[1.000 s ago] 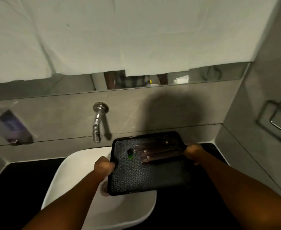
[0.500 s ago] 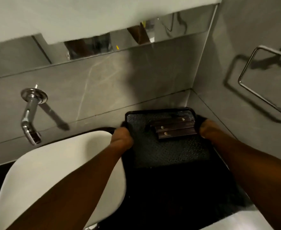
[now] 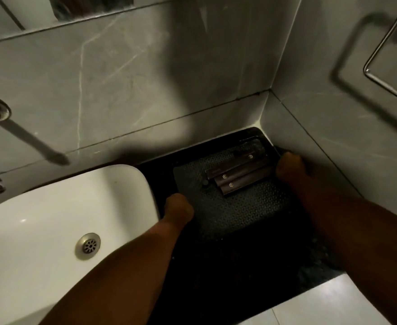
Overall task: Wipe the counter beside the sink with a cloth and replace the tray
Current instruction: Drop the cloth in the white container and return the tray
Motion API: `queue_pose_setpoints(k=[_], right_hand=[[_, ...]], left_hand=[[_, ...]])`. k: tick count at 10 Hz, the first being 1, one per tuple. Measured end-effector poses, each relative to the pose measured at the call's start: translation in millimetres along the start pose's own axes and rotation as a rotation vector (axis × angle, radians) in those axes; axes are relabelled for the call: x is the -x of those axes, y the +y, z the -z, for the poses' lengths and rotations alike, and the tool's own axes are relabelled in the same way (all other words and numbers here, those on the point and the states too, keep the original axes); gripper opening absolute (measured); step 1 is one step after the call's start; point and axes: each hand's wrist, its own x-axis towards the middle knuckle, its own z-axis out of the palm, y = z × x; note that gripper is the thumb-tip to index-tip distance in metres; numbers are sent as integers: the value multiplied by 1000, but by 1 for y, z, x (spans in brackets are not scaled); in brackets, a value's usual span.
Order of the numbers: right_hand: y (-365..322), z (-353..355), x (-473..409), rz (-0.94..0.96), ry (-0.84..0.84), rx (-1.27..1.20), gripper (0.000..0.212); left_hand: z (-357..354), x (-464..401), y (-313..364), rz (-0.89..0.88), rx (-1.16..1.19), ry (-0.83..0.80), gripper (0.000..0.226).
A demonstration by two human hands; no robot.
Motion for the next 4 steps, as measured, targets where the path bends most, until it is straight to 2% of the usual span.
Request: queue_pose_setpoints(k=[2,3,4], right_hand=[[1,-10,9,-45,-23,-16,32],[-9,-23,29,-19,-15,61,37],[-31,-32,65,31,80,65,44]], left_hand=[[-8,1,-2,-61,-93,85,35],[-17,9,1,-27,-212,43,39],[-12,26,12,45,-30,131,56]])
